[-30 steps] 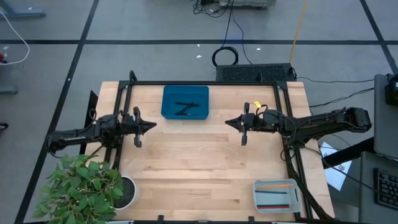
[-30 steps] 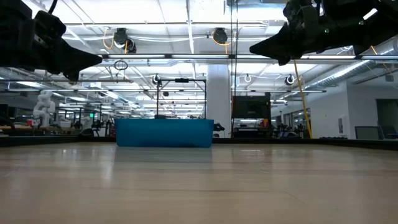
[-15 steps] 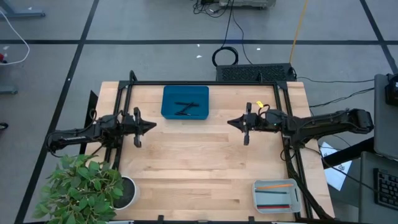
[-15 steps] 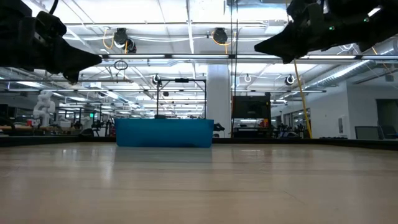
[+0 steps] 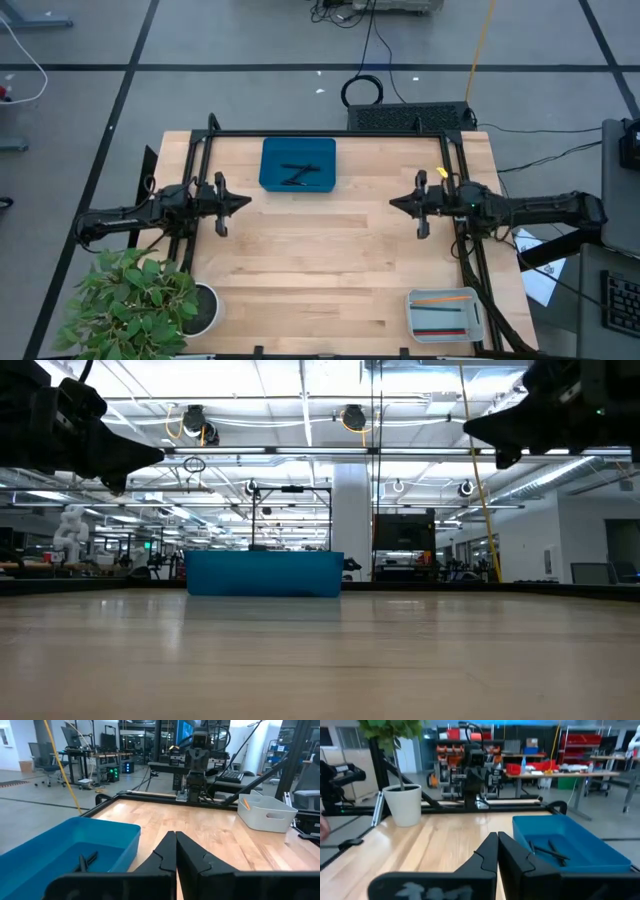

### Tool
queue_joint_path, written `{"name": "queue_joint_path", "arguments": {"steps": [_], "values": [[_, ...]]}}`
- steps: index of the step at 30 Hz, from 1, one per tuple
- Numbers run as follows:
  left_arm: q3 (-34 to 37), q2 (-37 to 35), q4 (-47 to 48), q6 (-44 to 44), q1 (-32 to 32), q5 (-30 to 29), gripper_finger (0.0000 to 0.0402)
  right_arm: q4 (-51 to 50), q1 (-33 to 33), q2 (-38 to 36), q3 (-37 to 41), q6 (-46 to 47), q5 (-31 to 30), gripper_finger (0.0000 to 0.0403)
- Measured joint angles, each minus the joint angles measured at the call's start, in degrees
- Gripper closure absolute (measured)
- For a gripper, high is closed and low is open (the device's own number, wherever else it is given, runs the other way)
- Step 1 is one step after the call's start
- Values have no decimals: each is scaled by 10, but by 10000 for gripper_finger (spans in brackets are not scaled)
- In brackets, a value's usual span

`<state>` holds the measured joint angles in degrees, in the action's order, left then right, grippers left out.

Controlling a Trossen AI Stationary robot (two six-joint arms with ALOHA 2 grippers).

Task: Sort pens & pencils
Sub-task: Return to Home Position

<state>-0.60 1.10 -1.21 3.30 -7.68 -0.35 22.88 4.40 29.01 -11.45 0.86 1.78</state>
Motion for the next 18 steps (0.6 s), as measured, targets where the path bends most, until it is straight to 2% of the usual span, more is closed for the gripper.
{"name": "queue_joint_path", "arguments": {"steps": [5, 9, 18], "values": [[0, 0, -1, -33, 0, -3, 385, -27, 0, -92, 31, 16, 0, 403], [0, 0, -1, -26, 0, -3, 369, -68, 0, -154, 43, 28, 0, 403], [0, 0, -1, -28, 0, -3, 366, -73, 0, -229, 84, 19, 0, 403]]}}
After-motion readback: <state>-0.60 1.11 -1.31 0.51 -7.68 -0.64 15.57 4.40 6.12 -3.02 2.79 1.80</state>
